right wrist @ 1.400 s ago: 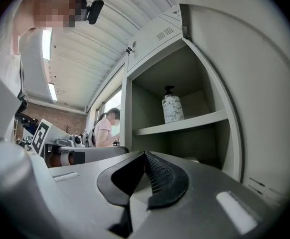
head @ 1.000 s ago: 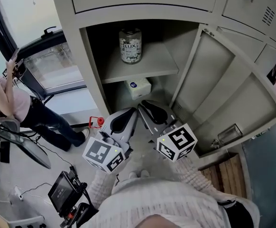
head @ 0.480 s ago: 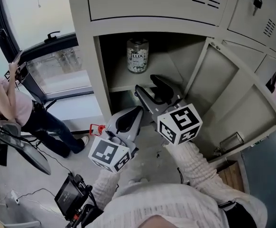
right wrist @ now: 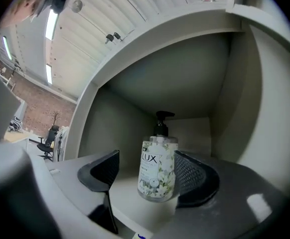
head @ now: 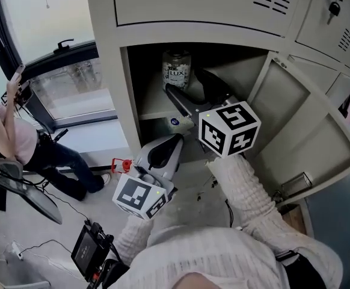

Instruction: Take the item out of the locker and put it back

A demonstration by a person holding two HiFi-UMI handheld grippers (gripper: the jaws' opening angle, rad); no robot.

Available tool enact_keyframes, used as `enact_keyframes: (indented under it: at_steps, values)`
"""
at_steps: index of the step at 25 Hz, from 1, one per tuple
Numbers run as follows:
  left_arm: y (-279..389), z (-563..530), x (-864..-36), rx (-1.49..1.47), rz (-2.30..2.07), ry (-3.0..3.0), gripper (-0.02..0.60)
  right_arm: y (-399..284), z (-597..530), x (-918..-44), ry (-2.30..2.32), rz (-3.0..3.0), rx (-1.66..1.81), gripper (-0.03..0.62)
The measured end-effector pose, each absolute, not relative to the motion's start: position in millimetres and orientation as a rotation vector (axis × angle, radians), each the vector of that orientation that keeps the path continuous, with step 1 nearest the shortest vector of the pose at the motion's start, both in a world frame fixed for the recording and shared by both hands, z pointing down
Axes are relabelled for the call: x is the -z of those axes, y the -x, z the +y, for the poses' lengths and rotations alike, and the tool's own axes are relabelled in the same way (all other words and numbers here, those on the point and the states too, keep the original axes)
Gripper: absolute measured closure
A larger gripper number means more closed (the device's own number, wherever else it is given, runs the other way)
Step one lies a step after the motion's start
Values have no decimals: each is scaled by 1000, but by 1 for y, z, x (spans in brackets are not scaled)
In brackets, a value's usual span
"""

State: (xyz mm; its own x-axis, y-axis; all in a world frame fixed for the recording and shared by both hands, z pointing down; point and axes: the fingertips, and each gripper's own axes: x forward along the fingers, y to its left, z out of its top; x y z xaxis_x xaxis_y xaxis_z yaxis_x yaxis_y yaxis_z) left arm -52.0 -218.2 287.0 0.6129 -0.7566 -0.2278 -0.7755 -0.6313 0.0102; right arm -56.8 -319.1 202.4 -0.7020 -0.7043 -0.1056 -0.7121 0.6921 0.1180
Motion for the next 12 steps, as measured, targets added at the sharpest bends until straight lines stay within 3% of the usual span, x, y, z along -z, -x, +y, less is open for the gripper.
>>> enact_keyframes:
  at_steps: [12]
  values:
    - [49, -227, -292, -333, 1266, 2774, 574, 68, -373, -200, 1293, 2916, -146, 224]
